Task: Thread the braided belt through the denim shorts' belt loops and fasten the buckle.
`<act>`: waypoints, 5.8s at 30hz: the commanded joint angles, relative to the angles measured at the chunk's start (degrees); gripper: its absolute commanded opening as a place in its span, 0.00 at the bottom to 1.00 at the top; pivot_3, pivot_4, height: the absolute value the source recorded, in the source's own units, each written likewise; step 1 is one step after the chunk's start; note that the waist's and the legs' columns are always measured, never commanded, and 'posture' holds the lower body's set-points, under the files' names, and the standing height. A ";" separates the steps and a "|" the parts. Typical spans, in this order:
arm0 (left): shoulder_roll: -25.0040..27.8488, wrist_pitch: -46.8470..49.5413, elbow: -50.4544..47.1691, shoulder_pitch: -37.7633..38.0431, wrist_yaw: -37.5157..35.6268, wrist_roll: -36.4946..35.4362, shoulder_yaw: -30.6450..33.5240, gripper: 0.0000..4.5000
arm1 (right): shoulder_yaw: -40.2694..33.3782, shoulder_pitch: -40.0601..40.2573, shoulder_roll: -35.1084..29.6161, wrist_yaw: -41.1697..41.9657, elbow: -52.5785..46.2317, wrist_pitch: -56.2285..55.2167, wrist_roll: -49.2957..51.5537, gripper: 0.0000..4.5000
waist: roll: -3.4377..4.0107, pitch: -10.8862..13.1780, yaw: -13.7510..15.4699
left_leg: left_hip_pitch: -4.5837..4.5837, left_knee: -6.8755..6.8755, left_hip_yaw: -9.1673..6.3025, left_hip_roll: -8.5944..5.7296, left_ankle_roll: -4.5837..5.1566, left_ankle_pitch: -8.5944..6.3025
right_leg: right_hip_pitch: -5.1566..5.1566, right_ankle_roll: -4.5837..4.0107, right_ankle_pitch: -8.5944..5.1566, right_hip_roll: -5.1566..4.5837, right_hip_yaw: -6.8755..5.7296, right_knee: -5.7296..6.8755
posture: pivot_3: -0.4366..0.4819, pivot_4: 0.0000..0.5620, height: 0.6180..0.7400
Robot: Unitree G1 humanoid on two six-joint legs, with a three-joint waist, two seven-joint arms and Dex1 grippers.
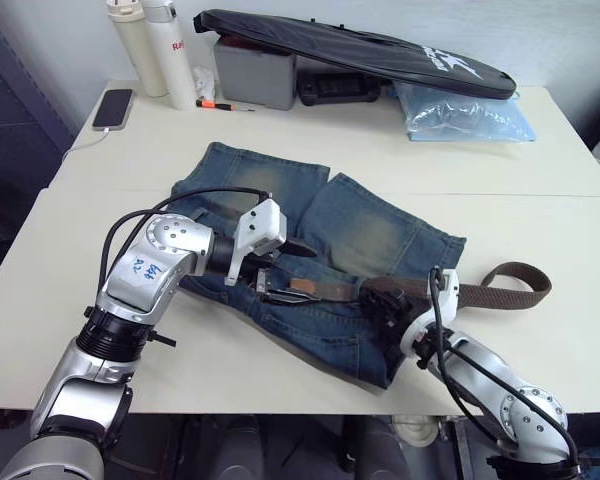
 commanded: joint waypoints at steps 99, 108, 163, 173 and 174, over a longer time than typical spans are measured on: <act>-12.13 -5.54 9.48 -7.92 5.77 7.49 -2.87 1.00 | -9.71 -0.75 -46.04 84.03 -6.32 -4.90 -73.75 0.99 | 0.10 0.12 0.91 | -0.17 0.87 0.02 -0.01 0.02 -0.16 | 0.14 0.15 0.09 -0.02 0.06 0.06 | 0.48 0.27 0.99; -12.98 -4.70 8.16 -7.84 4.78 7.66 -3.51 1.00 | -1.06 -10.62 -37.47 70.74 -3.63 0.01 -83.06 0.99 | 0.11 0.11 0.05 | -0.16 0.82 0.02 0.00 0.01 -0.16 | 0.10 0.15 0.08 -0.02 0.06 0.08 | 0.48 0.27 0.99; -8.88 0.47 -1.05 -1.56 9.15 6.41 -1.40 1.00 | 2.55 -21.64 -24.56 73.50 9.37 -2.26 -83.45 0.67 | 0.11 0.11 0.01 | -0.17 0.78 0.04 0.00 0.01 -0.16 | 0.10 0.16 0.09 -0.02 0.05 0.08 | 0.48 0.27 0.99; -8.90 0.32 -0.77 -1.75 9.15 6.51 -1.53 1.00 | 5.75 -23.00 -21.65 71.08 6.94 2.01 -83.13 0.67 | 0.12 0.11 -0.05 | -0.17 0.78 0.03 0.00 0.01 -0.16 | 0.09 0.16 0.09 -0.01 0.05 0.09 | 0.48 0.27 0.99; -8.92 0.27 -0.73 -1.78 9.18 6.56 -1.54 1.00 | 6.07 -23.36 -21.03 70.25 7.45 2.26 -83.55 0.67 | 0.12 0.11 -0.07 | -0.17 0.78 0.03 0.00 0.01 -0.16 | 0.09 0.16 0.09 -0.01 0.05 0.09 | 0.48 0.27 0.99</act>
